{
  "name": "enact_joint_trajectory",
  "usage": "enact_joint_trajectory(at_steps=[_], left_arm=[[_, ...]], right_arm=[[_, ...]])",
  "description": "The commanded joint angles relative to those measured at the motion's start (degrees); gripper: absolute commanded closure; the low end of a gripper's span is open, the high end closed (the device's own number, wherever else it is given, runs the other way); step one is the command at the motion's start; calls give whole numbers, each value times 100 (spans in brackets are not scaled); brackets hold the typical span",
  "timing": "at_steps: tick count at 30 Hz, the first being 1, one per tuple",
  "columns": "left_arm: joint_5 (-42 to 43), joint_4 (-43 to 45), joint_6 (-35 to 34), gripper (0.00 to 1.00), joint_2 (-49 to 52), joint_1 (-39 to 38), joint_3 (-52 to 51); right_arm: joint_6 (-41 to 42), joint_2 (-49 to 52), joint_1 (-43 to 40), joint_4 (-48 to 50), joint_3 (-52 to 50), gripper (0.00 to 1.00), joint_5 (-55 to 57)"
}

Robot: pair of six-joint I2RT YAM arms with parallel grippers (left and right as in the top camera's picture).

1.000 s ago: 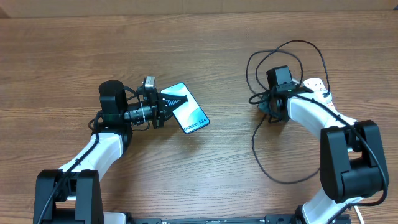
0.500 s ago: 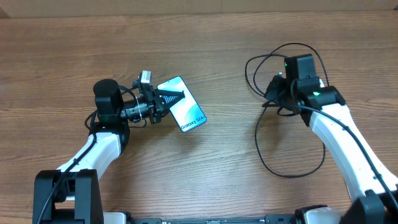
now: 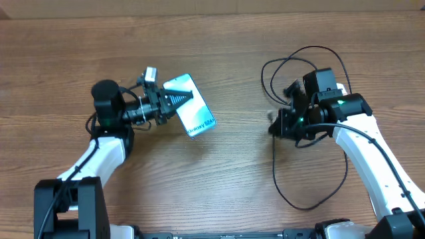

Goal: Plug charger to phone and switch on socket
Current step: 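Carry the USB-C plug with the right gripper toward the phone's bottom edge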

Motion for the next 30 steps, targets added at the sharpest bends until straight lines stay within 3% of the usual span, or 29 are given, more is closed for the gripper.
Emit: enact_joint_trajectory(at_steps=[1,5,15,20,30], left_arm=[[452,70,140,96,227,42,584],[546,70,140,96,522,11,1073],[402,68,140,96,713,-387,1327],[175,68,142,96,713,-522,1327],[107,68,52,96,713,-529,1327]], right_arm=[[-1532,-389,15,-448,63,96,-1985],[-2218,-605,70,-966,63,96,-2997],[-2175,-675,964,-614,61,96,-3042],[-905,-675,1412,498,63,96,-1980],[-24,-673,1495,1300,57,96,-1567]])
